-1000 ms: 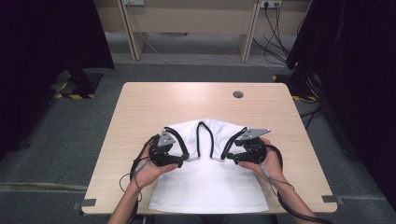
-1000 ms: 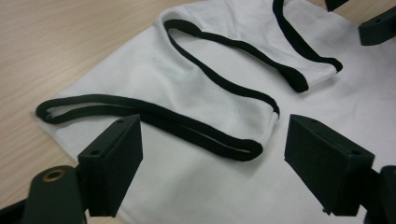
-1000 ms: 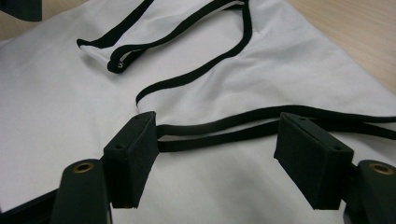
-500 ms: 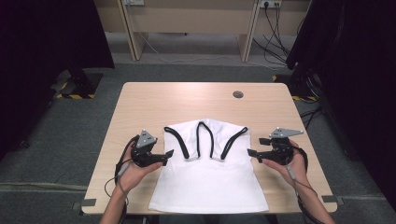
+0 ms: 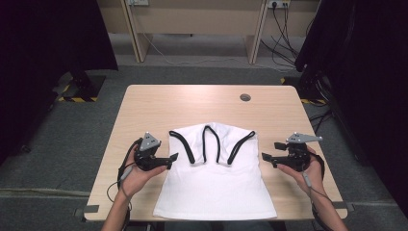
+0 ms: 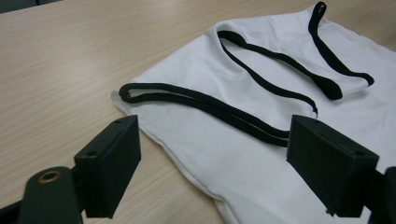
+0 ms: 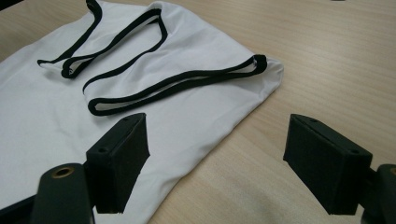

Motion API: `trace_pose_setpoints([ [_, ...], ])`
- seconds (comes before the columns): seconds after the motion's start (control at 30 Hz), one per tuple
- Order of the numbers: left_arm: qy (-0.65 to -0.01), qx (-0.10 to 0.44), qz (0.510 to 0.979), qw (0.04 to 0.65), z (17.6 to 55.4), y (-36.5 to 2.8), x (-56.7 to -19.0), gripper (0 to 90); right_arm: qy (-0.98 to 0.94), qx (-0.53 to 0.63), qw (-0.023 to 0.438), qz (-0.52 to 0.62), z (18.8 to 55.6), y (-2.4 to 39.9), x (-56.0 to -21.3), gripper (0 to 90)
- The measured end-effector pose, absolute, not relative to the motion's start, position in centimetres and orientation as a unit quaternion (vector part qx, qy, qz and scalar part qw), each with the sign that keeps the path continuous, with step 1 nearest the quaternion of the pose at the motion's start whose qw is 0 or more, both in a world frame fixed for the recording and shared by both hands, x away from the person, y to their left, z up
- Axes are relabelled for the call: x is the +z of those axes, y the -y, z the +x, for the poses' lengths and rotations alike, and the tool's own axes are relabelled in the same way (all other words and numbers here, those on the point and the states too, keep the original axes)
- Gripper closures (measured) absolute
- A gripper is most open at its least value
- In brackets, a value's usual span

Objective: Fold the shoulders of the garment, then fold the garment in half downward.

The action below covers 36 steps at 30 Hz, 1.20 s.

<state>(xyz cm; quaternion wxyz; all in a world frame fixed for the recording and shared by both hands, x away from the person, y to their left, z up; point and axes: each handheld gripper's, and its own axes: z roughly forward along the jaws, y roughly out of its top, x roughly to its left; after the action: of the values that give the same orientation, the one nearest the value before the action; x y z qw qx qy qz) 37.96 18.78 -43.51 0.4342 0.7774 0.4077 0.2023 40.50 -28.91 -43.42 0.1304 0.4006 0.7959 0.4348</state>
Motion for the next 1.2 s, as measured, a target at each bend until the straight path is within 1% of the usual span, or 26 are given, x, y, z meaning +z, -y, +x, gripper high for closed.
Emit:
trace_pose_setpoints([
  [0.57, -0.411, 0.208, 0.771, 0.439, 38.3, -18.7, -42.9, 17.7, -0.794, 0.438, 0.127, 0.403, 40.8, 29.1, -43.7, 22.0],
  [0.8, -0.419, 0.204, 0.771, 0.435, 40.2, -18.4, -43.0, 17.8, -0.795, 0.425, 0.124, 0.414, 42.5, 29.4, -43.8, 22.7],
  [0.97, -0.434, 0.205, 0.774, 0.412, 43.0, -17.8, -43.4, 18.8, -0.794, 0.418, 0.120, 0.425, 44.3, 29.0, -43.8, 26.4],
  [1.13, -0.450, 0.199, 0.777, 0.393, 45.6, -17.4, -44.0, 20.5, -0.799, 0.409, 0.115, 0.425, 46.5, 27.6, -43.7, 34.2],
  [1.2, -0.455, 0.198, 0.778, 0.386, 46.4, -17.3, -44.2, 20.9, -0.803, 0.403, 0.119, 0.424, 47.2, 27.0, -43.6, 39.0],
])
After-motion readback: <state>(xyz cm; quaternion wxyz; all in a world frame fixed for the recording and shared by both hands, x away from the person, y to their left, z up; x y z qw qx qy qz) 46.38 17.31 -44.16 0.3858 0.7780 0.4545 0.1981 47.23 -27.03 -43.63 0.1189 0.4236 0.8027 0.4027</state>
